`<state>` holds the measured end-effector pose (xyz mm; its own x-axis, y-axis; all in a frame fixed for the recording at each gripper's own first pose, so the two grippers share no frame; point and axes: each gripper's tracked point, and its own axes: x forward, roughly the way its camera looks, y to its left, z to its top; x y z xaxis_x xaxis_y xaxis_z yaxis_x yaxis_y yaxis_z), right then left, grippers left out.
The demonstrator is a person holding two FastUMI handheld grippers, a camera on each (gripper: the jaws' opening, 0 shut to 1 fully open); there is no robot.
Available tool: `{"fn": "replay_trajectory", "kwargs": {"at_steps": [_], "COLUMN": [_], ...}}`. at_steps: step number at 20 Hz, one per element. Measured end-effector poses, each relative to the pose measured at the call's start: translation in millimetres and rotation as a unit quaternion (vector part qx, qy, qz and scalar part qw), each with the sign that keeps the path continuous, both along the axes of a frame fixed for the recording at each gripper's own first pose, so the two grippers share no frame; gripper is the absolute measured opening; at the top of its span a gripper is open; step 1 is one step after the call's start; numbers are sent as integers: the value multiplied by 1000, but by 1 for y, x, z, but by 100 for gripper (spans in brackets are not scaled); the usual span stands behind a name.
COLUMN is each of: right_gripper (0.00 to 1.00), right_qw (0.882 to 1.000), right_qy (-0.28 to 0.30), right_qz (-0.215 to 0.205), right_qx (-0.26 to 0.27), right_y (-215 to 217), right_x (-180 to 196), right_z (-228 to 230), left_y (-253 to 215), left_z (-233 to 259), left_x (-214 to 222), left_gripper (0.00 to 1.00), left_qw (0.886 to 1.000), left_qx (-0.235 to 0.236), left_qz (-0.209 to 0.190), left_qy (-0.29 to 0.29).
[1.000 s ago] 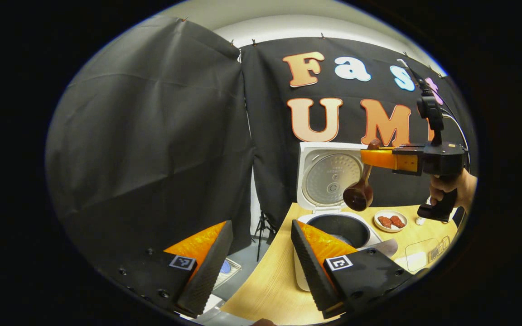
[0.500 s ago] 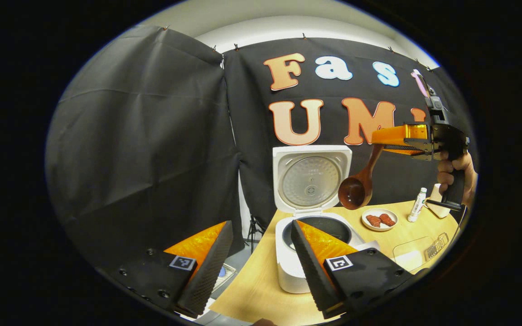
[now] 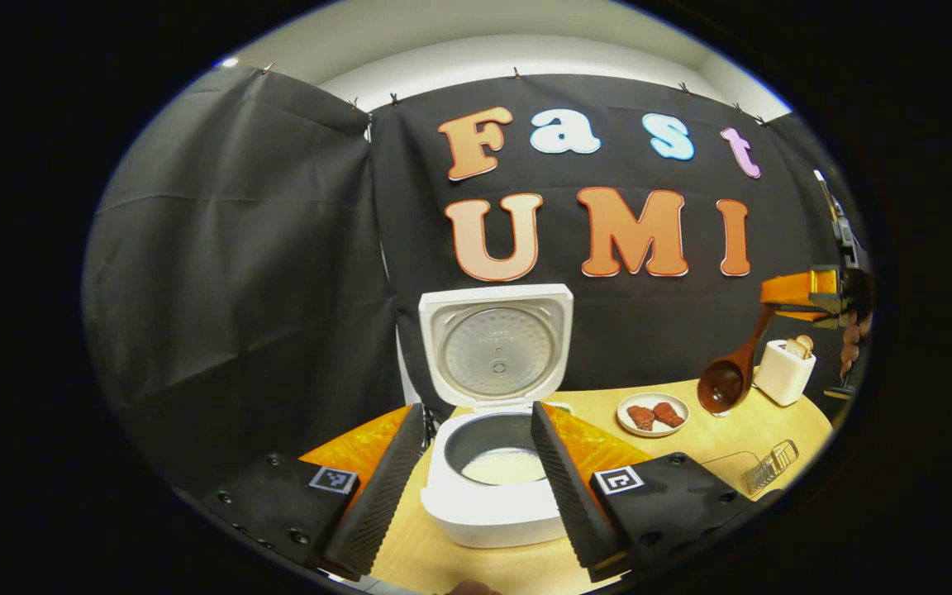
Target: Close the left gripper, press the button to open the rice cooker; take a wooden spoon from the chopstick holder with the right hand, scoop a spoonful of rice and pour it into the rice cooker, then put the wooden spoon back into the chopstick holder.
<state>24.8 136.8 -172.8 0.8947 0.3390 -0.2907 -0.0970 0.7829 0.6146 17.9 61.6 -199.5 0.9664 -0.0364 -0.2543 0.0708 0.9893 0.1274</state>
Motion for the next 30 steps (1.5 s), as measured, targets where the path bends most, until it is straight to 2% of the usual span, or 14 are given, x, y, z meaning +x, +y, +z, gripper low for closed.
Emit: {"fn": "replay_trajectory", "kwargs": {"at_steps": [6, 11, 19, 24, 29, 30], "right_gripper": [17, 16, 17, 17, 25, 31], "right_qw": [996, 987, 977, 970, 967, 967], "right_qy": [60, 115, 166, 185, 198, 196], "right_qz": [-63, -101, -128, -158, -156, -158], "right_qx": [-35, -42, -26, 25, 38, 40], "right_y": [-104, -155, -186, -183, -176, -179], "right_x": [-47, -89, -122, -132, -141, -139], "right_z": [-55, -102, -158, -185, -199, -196], "left_y": [-59, -90, -110, -103, -91, -89], "left_z": [7, 14, 25, 38, 74, 83], "left_x": [4, 6, 14, 26, 62, 72], "left_gripper": [89, 90, 90, 90, 90, 90], "left_qw": [1000, 1000, 1000, 999, 999, 999], "left_qx": [1, 8, 18, 22, -17, -29], "left_qz": [-19, -27, -20, -2, 13, 13], "left_qy": [-3, -8, -15, -25, -40, -44]}}
